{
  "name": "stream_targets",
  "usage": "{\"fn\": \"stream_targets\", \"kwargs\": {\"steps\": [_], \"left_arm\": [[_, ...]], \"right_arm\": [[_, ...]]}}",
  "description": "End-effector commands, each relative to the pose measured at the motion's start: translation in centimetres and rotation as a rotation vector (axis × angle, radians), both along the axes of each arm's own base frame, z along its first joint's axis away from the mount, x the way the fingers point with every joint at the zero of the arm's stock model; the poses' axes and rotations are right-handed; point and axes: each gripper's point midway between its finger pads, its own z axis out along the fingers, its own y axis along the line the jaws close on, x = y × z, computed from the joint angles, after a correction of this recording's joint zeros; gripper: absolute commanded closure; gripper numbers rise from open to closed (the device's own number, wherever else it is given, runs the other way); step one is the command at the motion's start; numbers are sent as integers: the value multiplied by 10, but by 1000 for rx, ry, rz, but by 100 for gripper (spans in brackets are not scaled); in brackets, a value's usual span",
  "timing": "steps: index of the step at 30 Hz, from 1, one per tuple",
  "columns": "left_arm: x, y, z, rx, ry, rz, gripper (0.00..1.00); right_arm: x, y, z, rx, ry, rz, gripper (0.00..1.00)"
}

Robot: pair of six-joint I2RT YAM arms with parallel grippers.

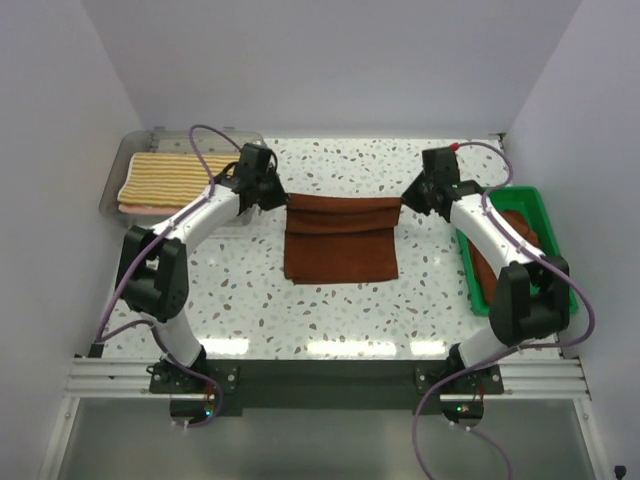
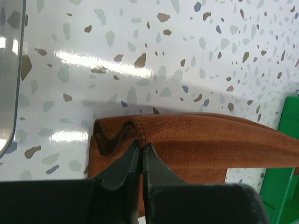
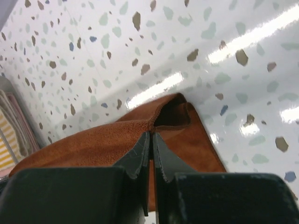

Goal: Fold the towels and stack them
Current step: Fold the towel

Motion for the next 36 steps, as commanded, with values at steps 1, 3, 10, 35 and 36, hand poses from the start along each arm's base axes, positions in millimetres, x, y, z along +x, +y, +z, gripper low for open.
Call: {"fn": "stream_targets", "kwargs": {"steps": [1, 3, 10, 35, 36], "left_arm": [[29, 2, 15, -22, -57, -17, 100], [42, 5, 13, -29, -60, -12, 100], [63, 6, 15, -76, -81, -26, 100], [-37, 9, -8, -180, 63, -86, 100], [-43, 8, -11, -175, 69, -97, 100]], "right_arm": [[47, 2, 32, -31, -140, 38, 100], [62, 3, 39, -39, -155, 48, 100], [86, 14, 30, -10, -168, 80, 100], [-6, 8, -14, 11, 43, 150, 100], [-11, 10, -17, 21, 52, 159, 100]]}}
